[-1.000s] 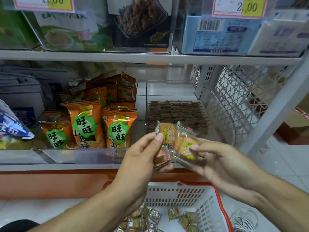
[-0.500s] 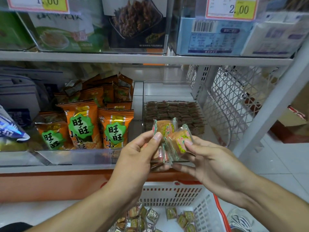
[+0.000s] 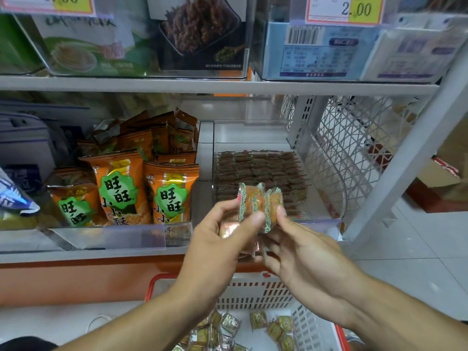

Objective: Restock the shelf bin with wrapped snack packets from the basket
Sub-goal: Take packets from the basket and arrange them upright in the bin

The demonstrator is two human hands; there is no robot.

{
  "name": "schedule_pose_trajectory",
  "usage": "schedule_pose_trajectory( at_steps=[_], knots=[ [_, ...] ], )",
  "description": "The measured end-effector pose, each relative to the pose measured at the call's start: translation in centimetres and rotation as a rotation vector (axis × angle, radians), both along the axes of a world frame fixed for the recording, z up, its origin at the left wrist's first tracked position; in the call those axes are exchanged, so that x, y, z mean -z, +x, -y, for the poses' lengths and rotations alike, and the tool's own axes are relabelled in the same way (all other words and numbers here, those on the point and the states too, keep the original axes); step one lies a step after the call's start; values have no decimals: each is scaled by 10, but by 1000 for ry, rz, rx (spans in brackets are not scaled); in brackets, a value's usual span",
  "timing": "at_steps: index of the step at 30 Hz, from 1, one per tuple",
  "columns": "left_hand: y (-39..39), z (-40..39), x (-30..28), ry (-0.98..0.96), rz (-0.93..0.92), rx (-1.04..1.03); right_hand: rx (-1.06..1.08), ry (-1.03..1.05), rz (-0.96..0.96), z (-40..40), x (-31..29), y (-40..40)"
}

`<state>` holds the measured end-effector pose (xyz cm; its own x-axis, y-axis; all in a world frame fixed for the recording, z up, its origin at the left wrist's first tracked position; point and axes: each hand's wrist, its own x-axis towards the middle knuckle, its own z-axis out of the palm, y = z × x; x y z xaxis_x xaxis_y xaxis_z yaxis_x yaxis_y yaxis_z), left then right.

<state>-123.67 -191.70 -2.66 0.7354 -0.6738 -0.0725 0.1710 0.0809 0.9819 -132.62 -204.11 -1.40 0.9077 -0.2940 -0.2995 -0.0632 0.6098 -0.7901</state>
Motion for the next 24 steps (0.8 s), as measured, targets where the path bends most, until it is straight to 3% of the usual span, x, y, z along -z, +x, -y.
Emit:
schedule_pose_trajectory(
  at_steps=[3,11,21,23,24],
  knots=[
    [2,0,1,-2,63,-10,-32,18,11,8,0,-1],
    [9,3,-8,-14,-103,36,-266,-189,84,44,-11,1],
    [13,11,-8,148,-100,196,-273,-380,-65,64,-36,1],
    [13,16,-6,121,-201,155,-164,-537,-93,77,-44,4],
    [14,18,-5,115,-244,119,-94,-791,-138,88,-48,7]
  ],
)
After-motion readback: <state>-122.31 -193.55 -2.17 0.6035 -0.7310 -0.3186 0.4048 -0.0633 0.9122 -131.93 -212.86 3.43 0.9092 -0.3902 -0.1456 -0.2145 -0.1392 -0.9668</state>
